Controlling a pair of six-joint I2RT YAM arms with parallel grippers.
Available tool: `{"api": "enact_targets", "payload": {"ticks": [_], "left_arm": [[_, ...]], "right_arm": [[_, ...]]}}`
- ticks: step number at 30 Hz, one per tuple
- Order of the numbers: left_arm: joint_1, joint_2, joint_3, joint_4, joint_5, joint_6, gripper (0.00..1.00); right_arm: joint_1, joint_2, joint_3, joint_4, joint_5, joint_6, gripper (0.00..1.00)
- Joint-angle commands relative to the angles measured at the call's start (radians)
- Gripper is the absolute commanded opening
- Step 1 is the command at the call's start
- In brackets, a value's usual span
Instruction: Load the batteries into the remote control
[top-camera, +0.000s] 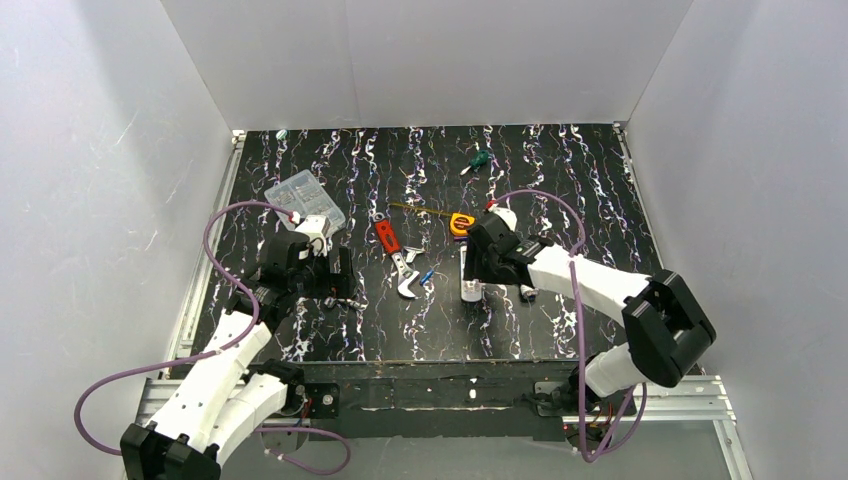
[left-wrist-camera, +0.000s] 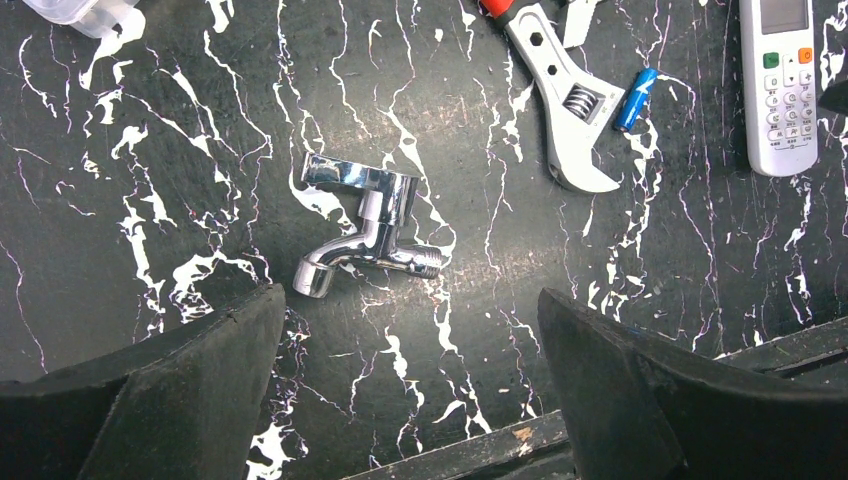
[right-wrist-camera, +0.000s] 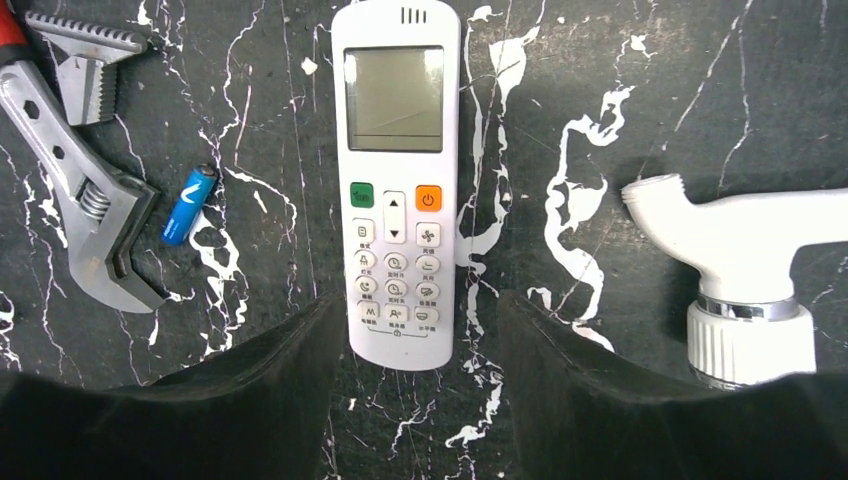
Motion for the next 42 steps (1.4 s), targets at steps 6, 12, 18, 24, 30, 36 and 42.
{"api": "enact_targets", "payload": {"ticks": [6,12,18,24,30,36,42], "left_arm": [[0.002,-0.013,-0.01,-0.043,0.009,0.012,0.99],[0.002,-0.013,-0.009,-0.043,0.009,0.014,0.99],[0.002,-0.015,-0.009,-0.045,0.006,0.015,1.0],[0.001,-0.018,-0.009,-0.047,0.004,0.018,0.99],[0.002,-0.015,-0.009,-0.048,0.003,0.021,0.99],[0.002,-0.011,-0.009,-0.047,0.001,0.014,0.99],[0.001,0.011,0.013,-0.064,-0.014,-0.037,0.99]], "right_arm": [[0.005,0.08,0.003,0.076,-0.017,0.012,0.64],[0.004,0.117,0.007,0.079,-0.021,0.015,0.64],[0.005,0.154,0.007,0.067,-0.016,0.019,0.6],[0.011,0.182,-0.005,0.071,-0.021,0.018,0.57],[0.022,0.191,-0.005,0.076,-0.026,-0.001,0.47],[0.044,0.155,-0.017,0.089,-0.033,-0.047,0.22],[0.083,-0.006,-0.088,0.132,-0.039,-0.114,0.01]]}}
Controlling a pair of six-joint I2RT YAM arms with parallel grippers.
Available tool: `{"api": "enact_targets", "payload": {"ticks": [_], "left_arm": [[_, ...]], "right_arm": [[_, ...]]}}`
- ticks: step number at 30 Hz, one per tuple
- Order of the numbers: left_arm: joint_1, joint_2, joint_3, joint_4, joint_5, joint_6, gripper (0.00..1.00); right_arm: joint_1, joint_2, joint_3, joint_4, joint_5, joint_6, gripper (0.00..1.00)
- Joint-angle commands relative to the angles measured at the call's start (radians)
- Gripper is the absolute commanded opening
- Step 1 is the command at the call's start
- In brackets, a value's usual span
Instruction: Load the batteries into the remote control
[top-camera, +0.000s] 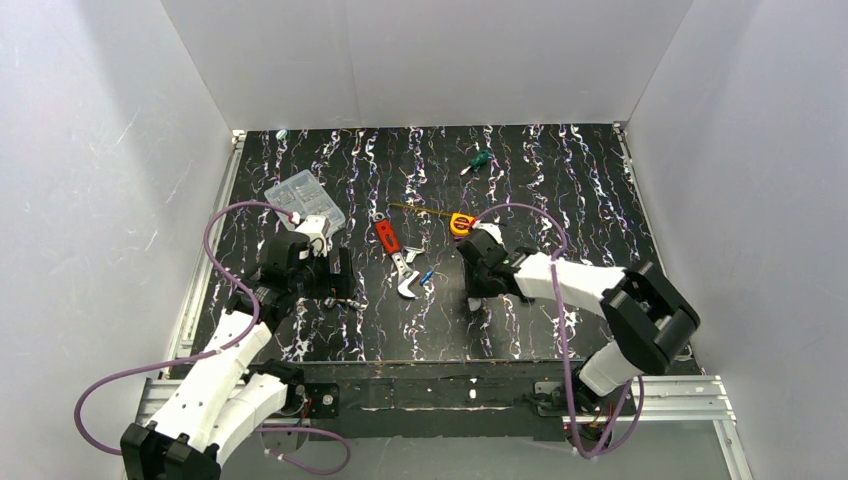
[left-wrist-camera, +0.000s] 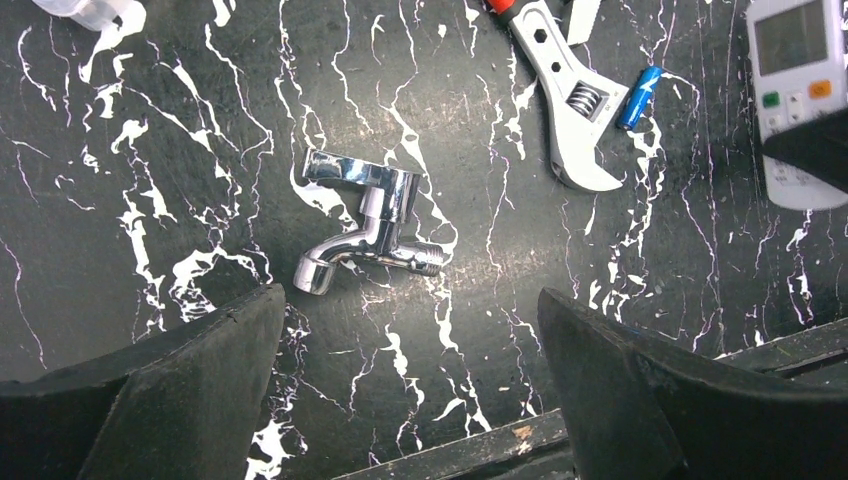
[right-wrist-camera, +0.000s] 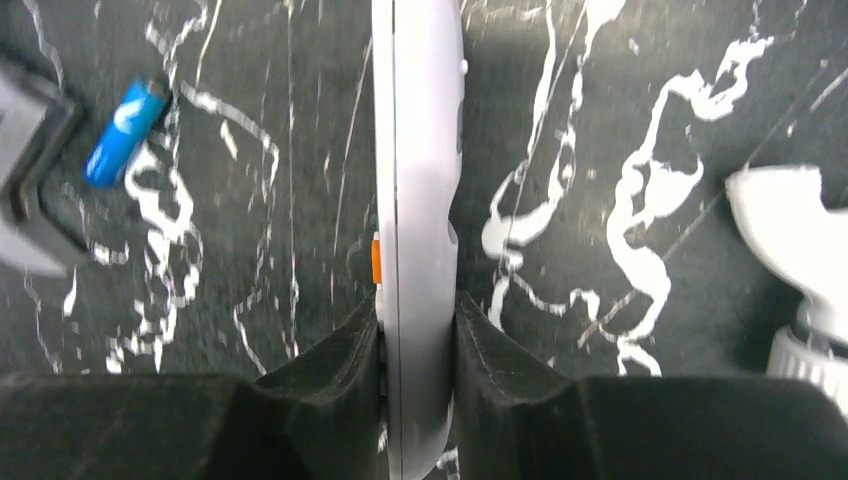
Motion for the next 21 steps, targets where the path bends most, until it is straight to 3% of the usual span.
{"api": "enact_targets", "payload": {"ticks": [1,5,11,21], "left_arm": [[0.002,0.016,0.021,-0.064,-0.015,-0.06,0.99],[0.001,0.04,0.092,-0.149,0.027,-0.227,0.99],[-0.005,0.006,0.205,-0.175,0.132,-0.597,0.99],[-0.171,0.087,0.333,-0.203,0.024,-0.897,1.0]], "right_arm": [[0.042,-0.187,-0.063,0.044,-0.015,-0.082,0.01],[0.076,-0.359,-0.112,0.066,-0.067,-0.178,0.01],[0.147,-0.558,-0.15,0.035,-0.065,-0.252,0.01],[0.376,-0.573,-0.063,-0.07,0.207,-0.254,0.01]]}}
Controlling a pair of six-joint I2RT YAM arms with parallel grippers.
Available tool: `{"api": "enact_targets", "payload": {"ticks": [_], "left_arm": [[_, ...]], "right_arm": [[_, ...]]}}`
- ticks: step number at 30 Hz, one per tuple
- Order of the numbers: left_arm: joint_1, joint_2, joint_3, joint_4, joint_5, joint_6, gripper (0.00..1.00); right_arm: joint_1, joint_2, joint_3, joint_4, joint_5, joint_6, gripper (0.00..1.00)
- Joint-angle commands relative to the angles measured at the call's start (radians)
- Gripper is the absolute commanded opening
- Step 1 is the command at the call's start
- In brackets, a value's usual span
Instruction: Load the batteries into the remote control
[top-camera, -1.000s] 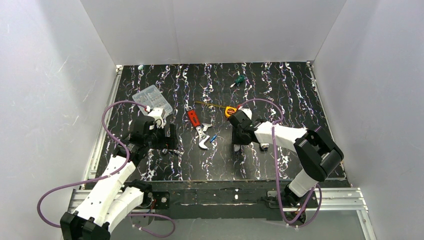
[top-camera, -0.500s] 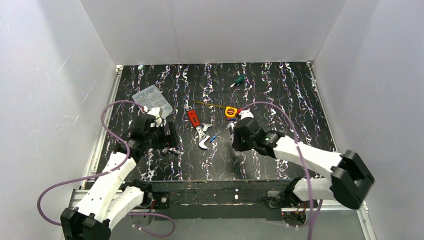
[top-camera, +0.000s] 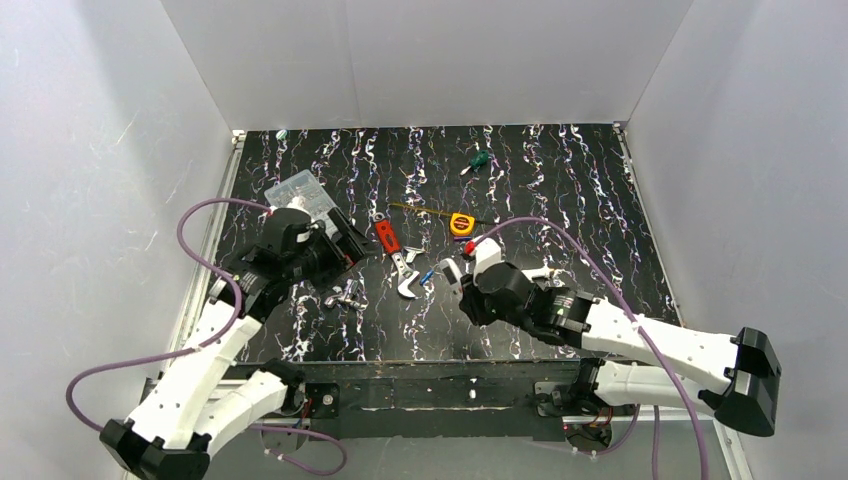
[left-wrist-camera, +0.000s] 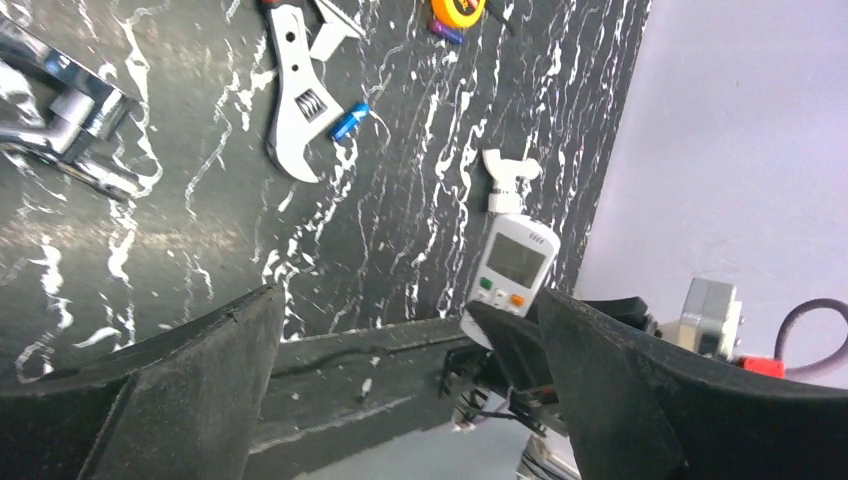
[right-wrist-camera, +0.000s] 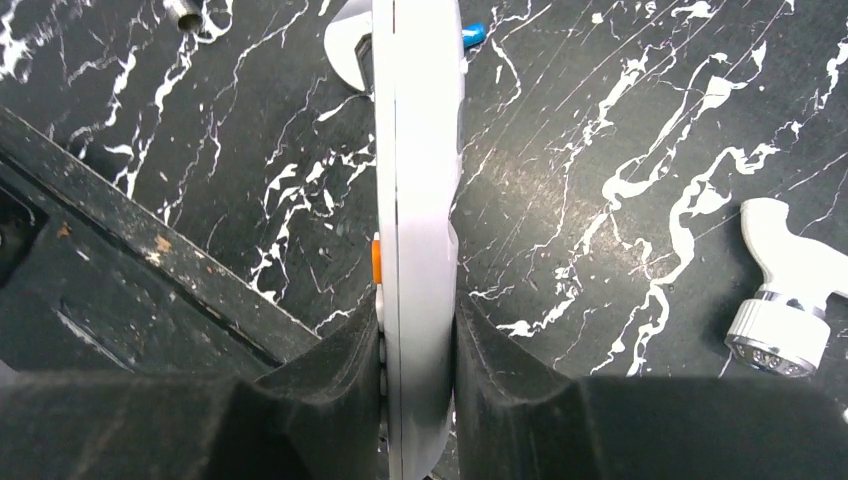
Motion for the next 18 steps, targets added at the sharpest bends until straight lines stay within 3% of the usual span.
{"api": "enact_targets", "payload": {"ticks": [1,7,14,18], "left_arm": [[-0.098,0.063,0.065,-0.081,-0.074,-0.168,1.0],[-0.234,0.132,0.119,-0.122,-0.21,-0.24,1.0],[-0.311,0.187,0.136,-0.14,-0.236,-0.342,1.0],[-0.331,0.194,0.132,-0.139,-0.239,-0.398,0.95]], "right_arm": [[0.112,0.016,0.08,-0.02,0.202,-0.02,0.01],[0.252,0.104,0.156,-0.016,0.384,-0.08,0.01],[0.351,0.197,0.207,0.041,0.511,-0.197,0.01],[0.375,0.225,0.226,0.058,0.542,-0.227,0.01]]}}
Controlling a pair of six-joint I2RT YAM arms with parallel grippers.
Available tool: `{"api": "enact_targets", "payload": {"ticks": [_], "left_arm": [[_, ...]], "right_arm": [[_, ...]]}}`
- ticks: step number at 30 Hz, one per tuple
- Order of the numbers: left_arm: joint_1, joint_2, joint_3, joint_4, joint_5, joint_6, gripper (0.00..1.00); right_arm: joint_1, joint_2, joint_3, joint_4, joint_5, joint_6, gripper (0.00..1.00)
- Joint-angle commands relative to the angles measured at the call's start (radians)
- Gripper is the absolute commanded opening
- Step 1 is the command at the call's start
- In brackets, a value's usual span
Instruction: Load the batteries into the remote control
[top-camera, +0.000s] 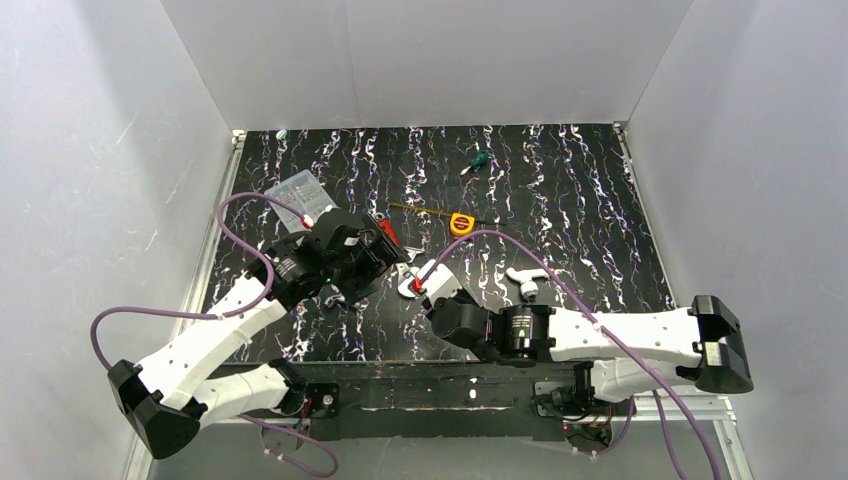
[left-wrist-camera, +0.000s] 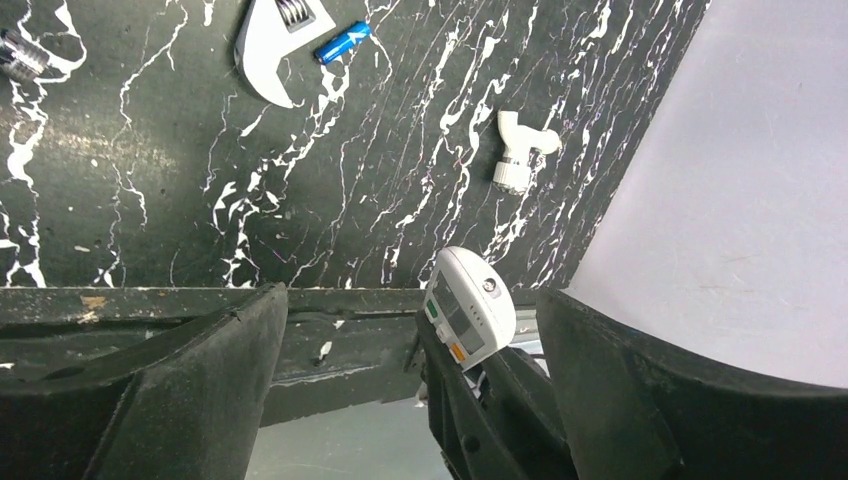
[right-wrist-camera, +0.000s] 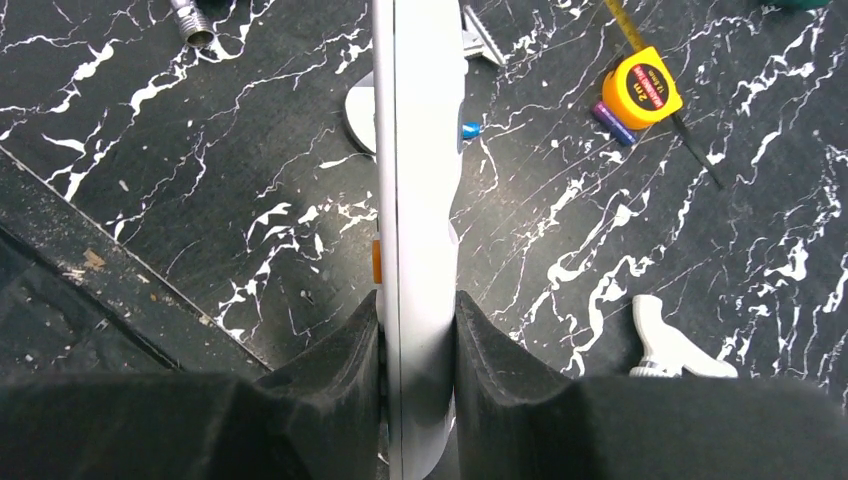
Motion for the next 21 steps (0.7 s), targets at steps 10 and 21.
{"api": "enact_targets", "payload": {"ticks": [10,21], "left_arm": [[-0.036,0.043,0.041,-0.06,-0.016,-0.151,0.83],[-0.048,0.059,0.019,0.017,0.034,-0.211,0.56]], "right_arm": [[0.043,0.04,0.081,0.118,0.132,-0.137,0.01],[0.045,0.07,0.097,0.181,0.138,-0.194,0.01]]}}
